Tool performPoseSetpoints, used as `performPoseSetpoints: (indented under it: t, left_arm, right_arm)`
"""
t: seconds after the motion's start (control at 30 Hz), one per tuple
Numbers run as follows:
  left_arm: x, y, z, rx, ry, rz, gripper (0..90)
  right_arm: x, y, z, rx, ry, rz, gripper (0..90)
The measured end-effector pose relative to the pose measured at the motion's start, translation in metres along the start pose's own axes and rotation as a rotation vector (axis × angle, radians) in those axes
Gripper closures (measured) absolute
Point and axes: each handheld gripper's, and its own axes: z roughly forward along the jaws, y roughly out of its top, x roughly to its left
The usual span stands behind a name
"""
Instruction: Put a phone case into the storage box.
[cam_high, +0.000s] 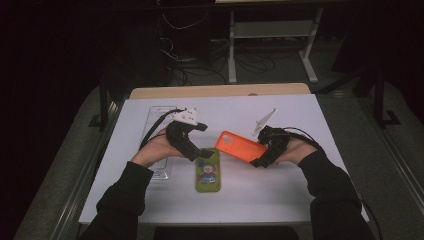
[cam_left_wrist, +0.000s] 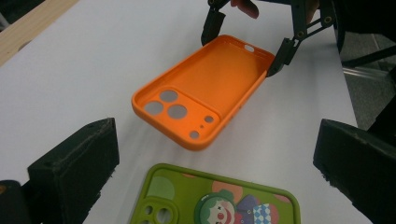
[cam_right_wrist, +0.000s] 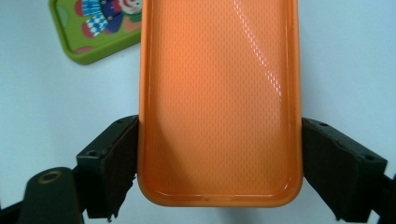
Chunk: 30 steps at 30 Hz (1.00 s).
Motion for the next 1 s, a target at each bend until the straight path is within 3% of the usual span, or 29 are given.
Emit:
performPoseSetpoints:
  t: [0.47,0.6,0.73,1.0]
  left_arm:
    - [-0.014,0.002,0.005,0.011,-0.043,0.058,0.0]
    - [-0.019,0.002,0.008,0.012,-0.065,0.061,0.0]
    - [-0.023,0.003,0.012,0.050,-0.087,0.104,0.0]
    - [-0.029,0.002,0.023,0.112,-0.101,0.140,0.0]
  right_arm:
    - [0.020,0.012,0.009,0.065,0.030,-0.128,15.1]
    - [0.025,0.014,0.010,0.056,0.067,-0.154,15.0]
    - [0.030,0.017,0.010,0.052,0.088,-0.181,15.0]
    - [0.038,0.021,0.011,0.048,0.109,-0.225,15.0]
